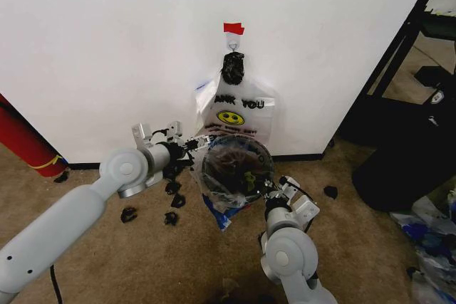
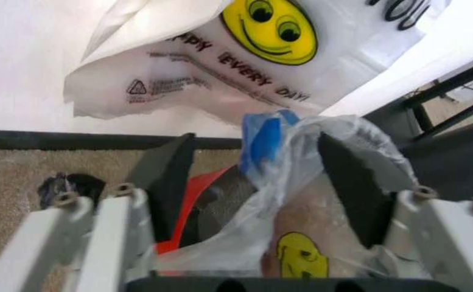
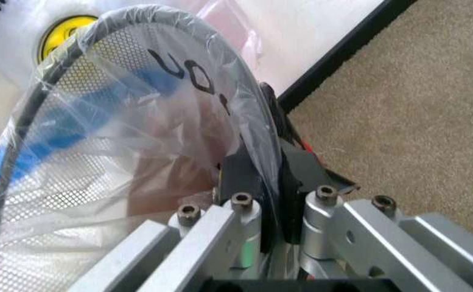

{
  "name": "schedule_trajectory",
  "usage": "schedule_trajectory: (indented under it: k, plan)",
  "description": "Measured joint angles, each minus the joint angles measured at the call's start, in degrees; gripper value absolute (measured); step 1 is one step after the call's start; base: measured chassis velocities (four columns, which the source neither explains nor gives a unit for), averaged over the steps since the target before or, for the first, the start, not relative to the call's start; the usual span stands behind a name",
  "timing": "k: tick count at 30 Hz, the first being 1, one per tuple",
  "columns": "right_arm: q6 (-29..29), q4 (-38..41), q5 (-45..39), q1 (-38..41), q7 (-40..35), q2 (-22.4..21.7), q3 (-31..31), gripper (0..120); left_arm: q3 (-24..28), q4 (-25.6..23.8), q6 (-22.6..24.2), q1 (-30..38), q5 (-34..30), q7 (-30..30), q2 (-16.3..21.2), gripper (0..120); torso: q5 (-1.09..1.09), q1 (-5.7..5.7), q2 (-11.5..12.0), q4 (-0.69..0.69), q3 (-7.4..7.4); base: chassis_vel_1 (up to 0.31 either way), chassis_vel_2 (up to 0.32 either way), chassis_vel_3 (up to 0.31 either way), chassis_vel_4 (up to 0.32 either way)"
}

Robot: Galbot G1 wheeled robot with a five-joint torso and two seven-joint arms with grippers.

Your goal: Pick up the garbage bag from the wall and place it over the trash bin.

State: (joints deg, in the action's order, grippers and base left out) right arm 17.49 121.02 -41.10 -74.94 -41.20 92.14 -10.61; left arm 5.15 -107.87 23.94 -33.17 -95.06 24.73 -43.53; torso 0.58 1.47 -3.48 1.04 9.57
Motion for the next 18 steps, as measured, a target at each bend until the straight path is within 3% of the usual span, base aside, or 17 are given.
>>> schedule_trajectory:
  k: [12, 18]
  plan:
    - [0.0, -0.5, 0.1, 0.4, -0.1, 0.0, -0.1, 0, 0.9, 0.1, 0.5, -0.6, 1.3, 0.2, -0.4, 12, 0.0, 0.0, 0.0, 0.0, 0.0, 0.0, 0.0, 0.0, 0.0]
    - [0.0, -0.4, 0.2, 0.4, -0.2, 0.0, -0.2, 0, 1.6, 0.3, 0.4, -0.5, 2.0, -0.1, -0.9, 0, 0.0, 0.0, 0.0, 0.0, 0.0, 0.0, 0.0, 0.0, 0.0]
